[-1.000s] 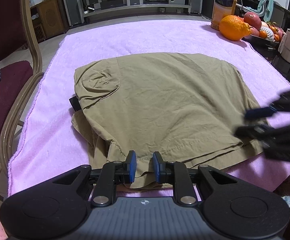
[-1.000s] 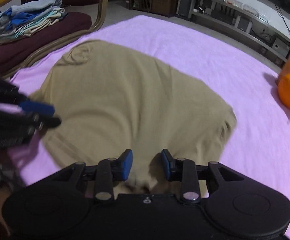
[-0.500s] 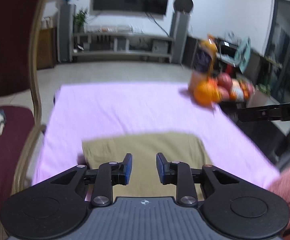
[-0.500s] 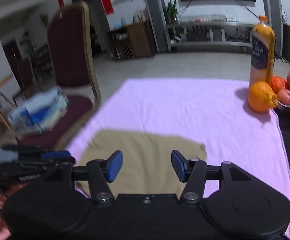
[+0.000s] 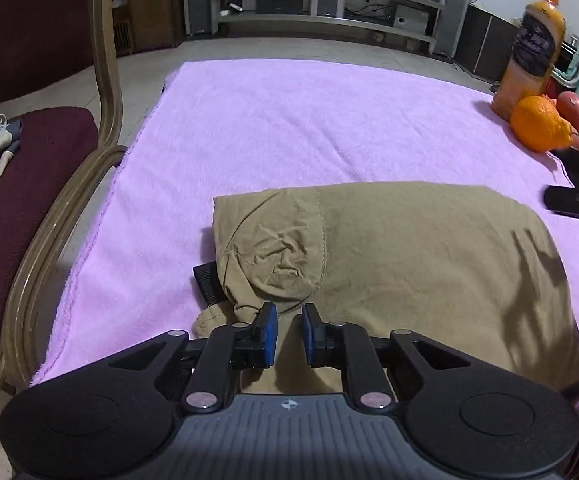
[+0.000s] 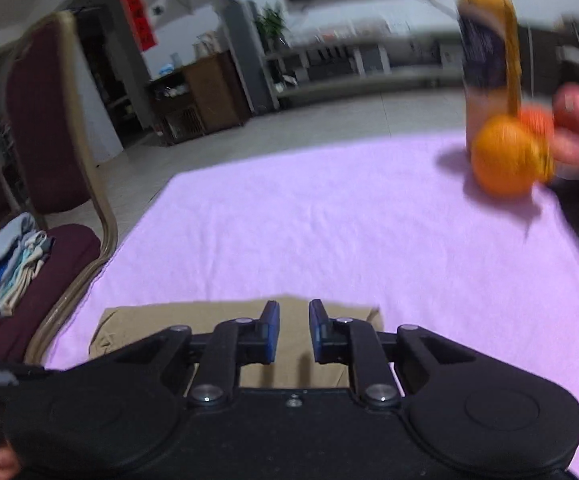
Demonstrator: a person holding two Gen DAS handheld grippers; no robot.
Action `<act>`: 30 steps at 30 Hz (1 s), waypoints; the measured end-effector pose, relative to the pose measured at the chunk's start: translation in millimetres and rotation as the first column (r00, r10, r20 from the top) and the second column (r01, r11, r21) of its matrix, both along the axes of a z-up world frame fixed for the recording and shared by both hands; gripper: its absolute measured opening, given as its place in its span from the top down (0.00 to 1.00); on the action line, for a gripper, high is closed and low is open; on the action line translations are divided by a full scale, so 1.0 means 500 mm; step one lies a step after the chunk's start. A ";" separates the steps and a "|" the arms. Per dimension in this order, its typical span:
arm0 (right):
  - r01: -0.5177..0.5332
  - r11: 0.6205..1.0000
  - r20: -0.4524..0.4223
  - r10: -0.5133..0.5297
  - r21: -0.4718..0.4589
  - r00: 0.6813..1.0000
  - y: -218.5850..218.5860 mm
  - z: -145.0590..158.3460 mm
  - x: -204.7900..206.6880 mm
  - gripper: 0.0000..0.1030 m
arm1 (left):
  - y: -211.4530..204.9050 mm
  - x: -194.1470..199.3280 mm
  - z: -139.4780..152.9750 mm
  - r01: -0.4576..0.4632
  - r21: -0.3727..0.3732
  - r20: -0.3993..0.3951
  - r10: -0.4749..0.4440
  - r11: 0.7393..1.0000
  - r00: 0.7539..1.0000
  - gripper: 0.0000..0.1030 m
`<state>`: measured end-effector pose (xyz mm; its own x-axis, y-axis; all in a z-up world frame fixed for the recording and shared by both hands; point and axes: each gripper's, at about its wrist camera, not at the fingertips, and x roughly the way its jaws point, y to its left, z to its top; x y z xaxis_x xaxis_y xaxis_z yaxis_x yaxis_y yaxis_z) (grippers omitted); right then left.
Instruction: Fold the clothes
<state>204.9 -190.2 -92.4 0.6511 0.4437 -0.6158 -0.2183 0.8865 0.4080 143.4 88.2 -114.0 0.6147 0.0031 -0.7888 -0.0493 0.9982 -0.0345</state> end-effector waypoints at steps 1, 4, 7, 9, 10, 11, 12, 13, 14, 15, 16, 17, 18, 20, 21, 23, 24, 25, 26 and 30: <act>0.003 0.998 -0.041 0.000 0.066 0.999 -0.008 -0.015 0.014 0.83 | 0.005 -0.002 -0.001 -0.004 -0.002 0.001 0.004 1.000 1.000 0.79; 0.005 0.981 -0.100 0.015 0.195 0.995 -0.007 -0.041 0.036 0.83 | 0.013 -0.006 0.008 -0.014 -0.020 0.015 0.015 1.000 1.000 0.80; 0.014 0.968 -0.102 0.012 0.249 0.995 -0.004 -0.045 0.036 0.83 | 0.002 0.001 0.034 -0.007 -0.028 0.079 0.009 1.000 0.997 0.87; 0.016 0.960 -0.080 0.006 0.278 0.997 -0.009 -0.037 0.035 0.82 | -0.010 0.022 0.043 0.010 -0.029 0.105 -0.007 1.000 0.994 0.86; 0.017 0.956 -0.068 0.003 0.292 0.998 -0.013 -0.033 0.034 0.82 | -0.016 0.033 0.048 0.019 -0.029 0.119 -0.016 0.999 0.993 0.86; 0.015 0.954 -0.068 0.005 0.300 0.998 -0.011 -0.034 0.039 0.81 | -0.023 0.044 0.052 0.028 -0.030 0.132 -0.024 0.999 0.991 0.86; 0.013 0.952 -0.069 0.008 0.307 0.998 -0.009 -0.037 0.044 0.81 | -0.029 0.055 0.057 0.037 -0.030 0.145 -0.032 0.999 0.989 0.86; 0.011 0.950 -0.071 0.012 0.314 0.997 -0.006 -0.040 0.050 0.81 | -0.035 0.066 0.061 0.046 -0.030 0.158 -0.041 0.998 0.987 0.86; 0.009 0.947 -0.073 0.015 0.320 0.997 -0.004 -0.044 0.055 0.81 | -0.041 0.077 0.066 0.055 -0.030 0.171 -0.049 0.998 0.984 0.86; 0.007 0.945 -0.074 0.018 0.327 0.997 -0.001 -0.047 0.061 0.81 | -0.047 0.088 0.070 0.064 -0.030 0.184 -0.057 0.998 0.981 0.86; -0.002 0.944 -0.080 0.031 0.330 0.996 0.006 -0.053 0.066 0.81 | -0.053 0.099 0.072 0.070 -0.031 0.192 -0.063 0.997 0.979 0.86; -0.016 0.944 -0.084 0.046 0.329 0.995 0.015 -0.058 0.069 0.81 | -0.053 0.112 0.055 0.063 -0.042 0.174 -0.055 0.997 0.983 0.86; -0.026 0.945 -0.091 0.059 0.325 0.994 0.023 -0.066 0.073 0.81 | -0.047 0.116 0.036 0.045 -0.055 0.162 -0.036 0.997 0.986 0.85; -0.033 0.949 -0.119 0.074 0.315 0.990 0.034 -0.087 0.083 0.81 | -0.034 0.116 0.009 0.017 -0.070 0.151 -0.006 0.997 0.988 0.81; -0.023 0.951 -0.146 0.071 0.310 0.987 0.032 -0.105 0.089 0.82 | -0.026 0.113 -0.001 0.003 -0.075 0.149 0.008 0.997 0.989 0.81; 0.009 0.945 -0.189 0.056 0.327 0.980 0.018 -0.138 0.098 0.92 | -0.009 0.105 -0.016 -0.046 -0.089 0.135 0.058 0.995 0.989 0.81; 0.030 0.935 -0.203 0.045 0.354 0.978 0.003 -0.150 0.100 1.00 | -0.001 0.101 -0.021 -0.077 -0.065 0.128 0.085 0.995 0.988 0.81; 0.052 0.923 -0.216 0.034 0.381 0.976 -0.011 -0.162 0.102 1.00 | 0.008 0.097 -0.025 -0.107 -0.044 0.121 0.111 0.993 0.986 0.81; 0.074 0.910 -0.230 0.024 0.407 0.973 -0.025 -0.175 0.104 1.00 | 0.019 0.093 -0.025 -0.136 -0.038 0.114 0.139 0.990 0.984 0.81; 0.307 0.903 -0.256 -0.234 0.300 0.938 -0.113 -0.161 0.066 1.00 | 0.048 0.062 -0.013 -0.210 0.018 0.055 0.209 0.978 0.976 0.81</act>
<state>238.0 -246.7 -173.0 0.6476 0.4704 -0.5994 0.1333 0.7047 0.6969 174.5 112.2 -120.4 0.6389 0.1540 -0.7537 -0.2560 0.9665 -0.0196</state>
